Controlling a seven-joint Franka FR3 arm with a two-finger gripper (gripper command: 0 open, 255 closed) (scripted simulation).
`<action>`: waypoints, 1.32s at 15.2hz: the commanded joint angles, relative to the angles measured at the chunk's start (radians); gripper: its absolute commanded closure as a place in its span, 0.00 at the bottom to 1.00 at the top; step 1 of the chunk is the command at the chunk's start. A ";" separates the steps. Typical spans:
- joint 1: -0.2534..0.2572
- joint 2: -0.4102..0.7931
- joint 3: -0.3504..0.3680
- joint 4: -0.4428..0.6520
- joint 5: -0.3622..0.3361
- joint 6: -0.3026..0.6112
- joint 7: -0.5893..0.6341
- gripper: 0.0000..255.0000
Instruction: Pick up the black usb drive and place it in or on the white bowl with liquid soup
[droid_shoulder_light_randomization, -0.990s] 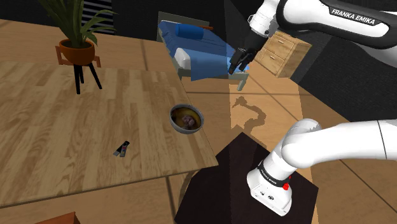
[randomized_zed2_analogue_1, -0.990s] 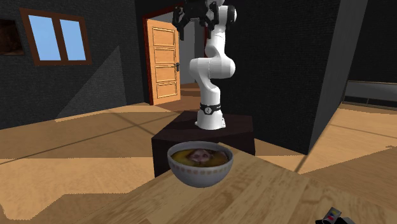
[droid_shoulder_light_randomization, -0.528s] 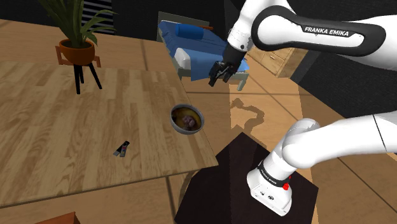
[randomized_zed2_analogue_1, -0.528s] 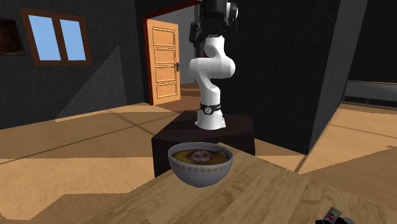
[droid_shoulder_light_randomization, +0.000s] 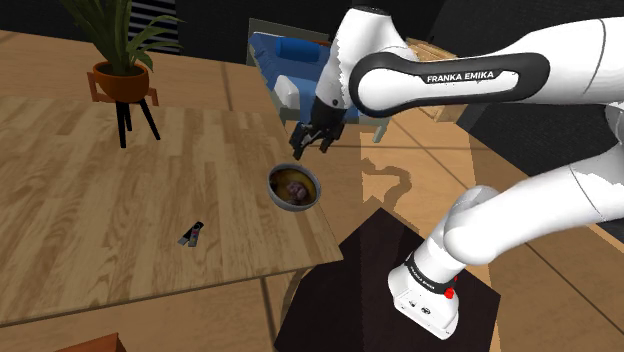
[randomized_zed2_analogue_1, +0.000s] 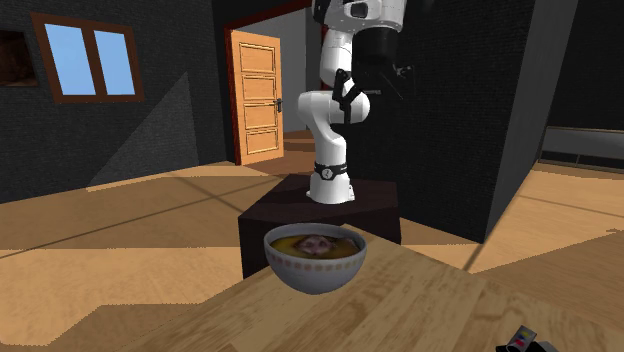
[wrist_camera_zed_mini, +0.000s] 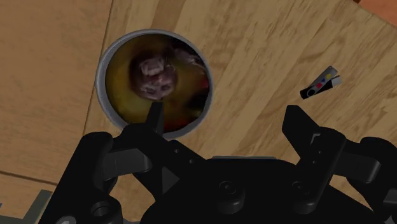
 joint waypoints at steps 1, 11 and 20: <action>-0.002 0.068 0.042 0.013 -0.003 0.051 0.059 0.00; -0.019 0.449 0.212 0.166 -0.159 0.228 0.403 0.00; 0.093 0.842 0.197 0.428 -0.414 0.263 0.728 0.00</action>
